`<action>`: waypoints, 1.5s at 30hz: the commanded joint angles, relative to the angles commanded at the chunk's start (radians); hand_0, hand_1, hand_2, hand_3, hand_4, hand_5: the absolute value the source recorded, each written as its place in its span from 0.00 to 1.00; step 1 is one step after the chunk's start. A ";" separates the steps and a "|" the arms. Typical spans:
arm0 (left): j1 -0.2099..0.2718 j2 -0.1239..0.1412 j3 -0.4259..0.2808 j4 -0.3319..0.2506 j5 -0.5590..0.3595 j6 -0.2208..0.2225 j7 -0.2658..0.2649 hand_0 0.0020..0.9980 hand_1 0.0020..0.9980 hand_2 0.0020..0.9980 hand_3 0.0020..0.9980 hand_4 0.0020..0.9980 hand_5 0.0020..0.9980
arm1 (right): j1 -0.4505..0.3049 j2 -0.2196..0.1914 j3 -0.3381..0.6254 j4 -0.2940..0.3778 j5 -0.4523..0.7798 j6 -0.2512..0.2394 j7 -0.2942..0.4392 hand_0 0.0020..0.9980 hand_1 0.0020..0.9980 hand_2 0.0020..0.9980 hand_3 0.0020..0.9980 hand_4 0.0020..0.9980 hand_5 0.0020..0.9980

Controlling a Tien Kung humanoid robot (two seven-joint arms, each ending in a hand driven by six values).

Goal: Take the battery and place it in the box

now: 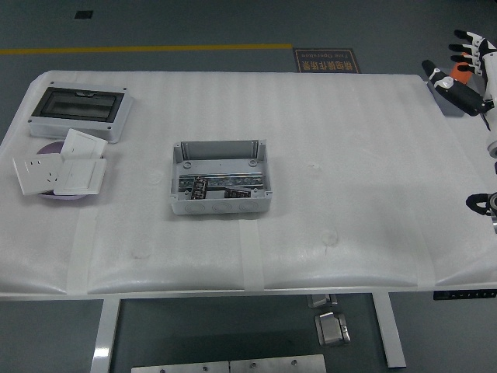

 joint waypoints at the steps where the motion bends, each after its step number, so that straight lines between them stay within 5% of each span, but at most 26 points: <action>1: 0.000 0.002 -0.002 0.000 0.004 0.000 0.000 0.62 0.65 0.47 0.54 0.63 0.18 | -0.008 0.003 0.019 0.000 0.005 -0.001 0.004 0.70 0.71 0.76 0.83 0.85 0.50; 18: -0.002 0.001 0.012 0.000 -0.025 0.002 0.006 0.63 0.65 0.47 0.54 0.63 0.18 | -0.040 0.018 0.100 -0.005 -0.012 0.002 -0.005 0.68 0.71 0.78 0.84 0.85 0.50; 45: -0.010 0.012 -0.006 0.000 -0.003 0.000 0.013 0.63 0.65 0.48 0.54 0.62 0.17 | -0.002 0.013 0.024 -0.008 -0.046 0.004 -0.021 0.68 0.70 0.78 0.84 0.85 0.50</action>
